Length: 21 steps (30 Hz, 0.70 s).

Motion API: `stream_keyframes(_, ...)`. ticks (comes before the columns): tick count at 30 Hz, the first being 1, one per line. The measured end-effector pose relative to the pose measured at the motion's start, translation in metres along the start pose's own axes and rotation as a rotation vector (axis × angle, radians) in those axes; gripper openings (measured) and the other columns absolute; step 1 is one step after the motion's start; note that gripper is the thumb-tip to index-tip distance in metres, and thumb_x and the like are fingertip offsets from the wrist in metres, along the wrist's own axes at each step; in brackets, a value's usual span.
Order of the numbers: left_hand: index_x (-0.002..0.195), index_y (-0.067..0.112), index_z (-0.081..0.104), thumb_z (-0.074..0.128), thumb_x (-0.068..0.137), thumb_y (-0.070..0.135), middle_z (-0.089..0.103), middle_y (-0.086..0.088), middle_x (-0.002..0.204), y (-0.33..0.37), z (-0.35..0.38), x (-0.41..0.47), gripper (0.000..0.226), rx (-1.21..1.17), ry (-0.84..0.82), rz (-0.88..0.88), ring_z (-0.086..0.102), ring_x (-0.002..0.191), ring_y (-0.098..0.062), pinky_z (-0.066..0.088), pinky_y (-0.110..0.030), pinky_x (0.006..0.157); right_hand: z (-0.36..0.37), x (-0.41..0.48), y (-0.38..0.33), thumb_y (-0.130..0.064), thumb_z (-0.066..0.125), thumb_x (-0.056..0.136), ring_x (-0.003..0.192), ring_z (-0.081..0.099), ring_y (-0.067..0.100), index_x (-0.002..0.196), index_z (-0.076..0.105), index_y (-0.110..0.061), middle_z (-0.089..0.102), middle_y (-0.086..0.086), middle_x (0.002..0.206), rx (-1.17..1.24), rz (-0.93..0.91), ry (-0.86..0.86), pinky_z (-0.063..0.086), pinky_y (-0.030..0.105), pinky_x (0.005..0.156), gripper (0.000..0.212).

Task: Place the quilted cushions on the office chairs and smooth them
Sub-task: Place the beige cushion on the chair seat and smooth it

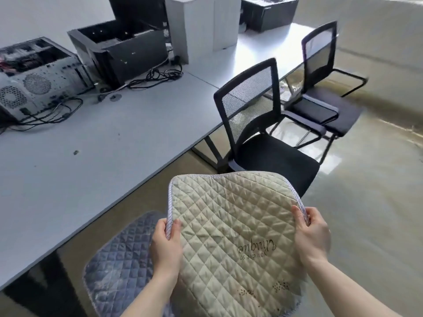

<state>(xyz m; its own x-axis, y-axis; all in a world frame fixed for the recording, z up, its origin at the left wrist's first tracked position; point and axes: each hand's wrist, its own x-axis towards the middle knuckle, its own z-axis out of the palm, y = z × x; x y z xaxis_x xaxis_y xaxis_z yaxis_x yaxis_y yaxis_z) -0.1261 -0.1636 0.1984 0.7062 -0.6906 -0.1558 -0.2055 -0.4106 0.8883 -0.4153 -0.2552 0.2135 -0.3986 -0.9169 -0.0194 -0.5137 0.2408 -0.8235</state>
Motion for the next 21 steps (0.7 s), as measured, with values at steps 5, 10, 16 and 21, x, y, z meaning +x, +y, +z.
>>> stream_keyframes(5,0.078,0.027,0.054,0.056,0.095,0.041,0.051,0.009,0.06,0.055,0.043,-0.01,0.022,0.015,-0.109,0.132,0.046,0.054,-0.012,0.038,-0.032,0.05,-0.061,0.02,0.016,-0.048,0.057,0.094,0.067,0.058,0.03,0.079,0.055,-0.016,0.062,0.002,0.068,0.029,0.058,0.126,0.042,0.038,0.059,0.035)
stream_keyframes(10,0.082,0.027,0.056,0.056,0.095,0.044,0.054,0.009,0.062,0.108,0.093,-0.033,0.021,0.01,-0.187,0.242,0.049,0.057,-0.013,0.043,-0.037,0.058,-0.124,0.045,0.03,-0.046,0.057,0.094,0.067,0.057,0.035,0.081,0.055,-0.014,0.061,0.009,0.068,0.028,0.074,0.251,0.038,0.037,0.058,0.035)
stream_keyframes(16,0.082,0.027,0.058,0.057,0.093,0.047,0.064,0.009,0.069,0.166,0.155,-0.084,0.023,0.012,-0.261,0.311,0.058,0.066,-0.013,0.047,-0.036,0.066,-0.206,0.082,0.053,-0.045,0.06,0.093,0.068,0.056,0.033,0.082,0.057,-0.014,0.059,0.008,0.068,0.056,0.092,0.373,0.038,0.036,0.06,0.033)
stream_keyframes(21,0.089,0.024,0.06,0.058,0.093,0.047,0.067,0.008,0.078,0.212,0.212,-0.132,0.023,0.002,-0.323,0.34,0.062,0.076,-0.013,0.048,-0.034,0.072,-0.279,0.115,0.08,-0.044,0.06,0.093,0.071,0.057,0.032,0.084,0.058,-0.014,0.06,0.007,0.072,0.077,0.117,0.44,0.037,0.035,0.062,0.032)
